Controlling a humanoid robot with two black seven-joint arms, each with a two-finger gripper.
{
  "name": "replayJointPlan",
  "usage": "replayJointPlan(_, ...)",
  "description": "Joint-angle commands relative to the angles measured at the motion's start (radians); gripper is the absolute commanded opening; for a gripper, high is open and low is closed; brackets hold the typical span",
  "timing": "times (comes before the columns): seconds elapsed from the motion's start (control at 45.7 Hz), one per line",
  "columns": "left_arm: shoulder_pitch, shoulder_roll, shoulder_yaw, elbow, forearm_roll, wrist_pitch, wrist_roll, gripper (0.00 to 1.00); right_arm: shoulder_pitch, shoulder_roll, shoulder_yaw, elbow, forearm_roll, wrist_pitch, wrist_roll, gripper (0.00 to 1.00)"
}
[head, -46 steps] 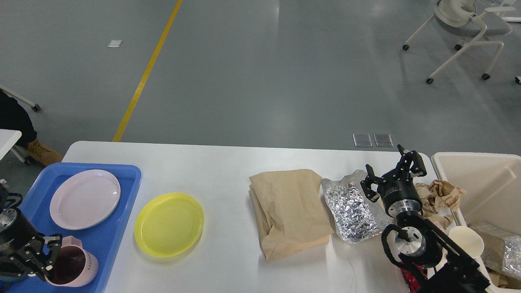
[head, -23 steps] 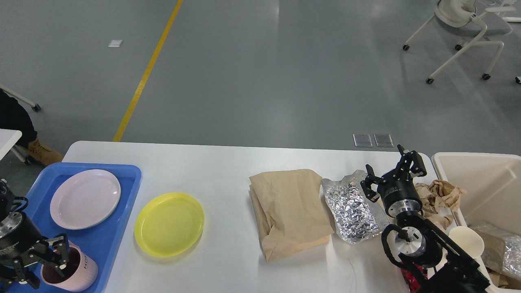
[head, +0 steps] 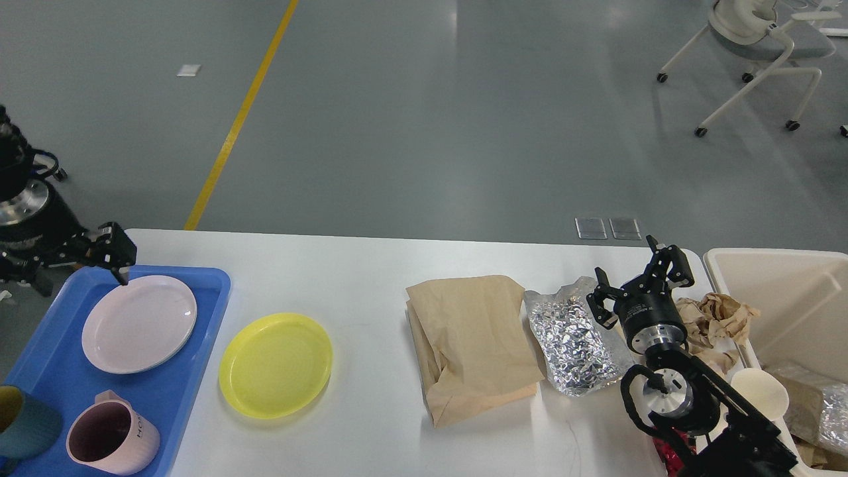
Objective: Tidy desktop
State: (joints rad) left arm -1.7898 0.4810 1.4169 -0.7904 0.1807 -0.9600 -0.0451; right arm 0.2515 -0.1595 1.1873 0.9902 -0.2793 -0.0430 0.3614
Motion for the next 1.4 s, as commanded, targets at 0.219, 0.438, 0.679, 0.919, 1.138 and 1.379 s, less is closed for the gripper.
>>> replayJointPlan(0.219, -0.206, -0.154, 0.082, -0.018, -0.001, 0.0, -0.012, 0.95, 0.0, 0.0, 0.0, 0.001, 0.0, 0.0, 0.001, 1.0)
replayJointPlan(0.438, 0.032, -0.288, -0.039, 0.051, -0.066, 0.0, -0.01, 0.95, 0.0, 0.0, 0.0, -0.001, 0.0, 0.0, 0.001, 1.0)
replayJointPlan(0.679, 0.234, -0.311, -0.116, 0.076, -0.171, 0.0, -0.004, 0.94, 0.0, 0.0, 0.0, 0.001, 0.0, 0.0, 0.001, 1.0)
replayJointPlan(0.919, 0.314, -0.311, -0.135, 0.077, -0.187, 0.0, 0.001, 0.93, 0.0, 0.0, 0.0, 0.001, 0.0, 0.0, 0.001, 1.0)
replayJointPlan(1.138, 0.38, -0.312, -0.127, 0.077, -0.181, 0.0, 0.034, 0.94, 0.0, 0.0, 0.0, 0.001, 0.0, 0.0, -0.001, 1.0)
replayJointPlan(1.379, 0.441, -0.315, -0.13, 0.077, -0.181, 0.023, 0.097, 0.94, 0.0, 0.0, 0.0, 0.001, 0.0, 0.0, 0.001, 1.0)
